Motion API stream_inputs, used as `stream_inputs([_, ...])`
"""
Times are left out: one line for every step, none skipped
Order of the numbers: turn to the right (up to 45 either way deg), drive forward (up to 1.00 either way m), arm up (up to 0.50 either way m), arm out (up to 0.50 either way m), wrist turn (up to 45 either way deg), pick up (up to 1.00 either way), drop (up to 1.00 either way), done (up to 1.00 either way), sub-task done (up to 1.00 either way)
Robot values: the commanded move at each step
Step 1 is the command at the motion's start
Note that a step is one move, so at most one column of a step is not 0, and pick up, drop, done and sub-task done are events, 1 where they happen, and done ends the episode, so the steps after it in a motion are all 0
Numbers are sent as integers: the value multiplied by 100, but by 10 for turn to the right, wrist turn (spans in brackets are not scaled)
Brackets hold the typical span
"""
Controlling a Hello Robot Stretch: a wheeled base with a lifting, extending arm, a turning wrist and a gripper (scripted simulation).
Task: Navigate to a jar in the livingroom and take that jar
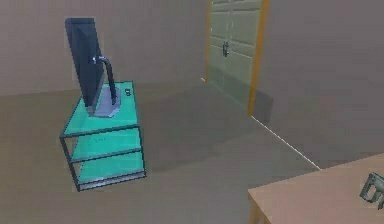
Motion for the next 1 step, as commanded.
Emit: stream_inputs([0, 0, 0, 0, 450, 0, 0, 0, 0])
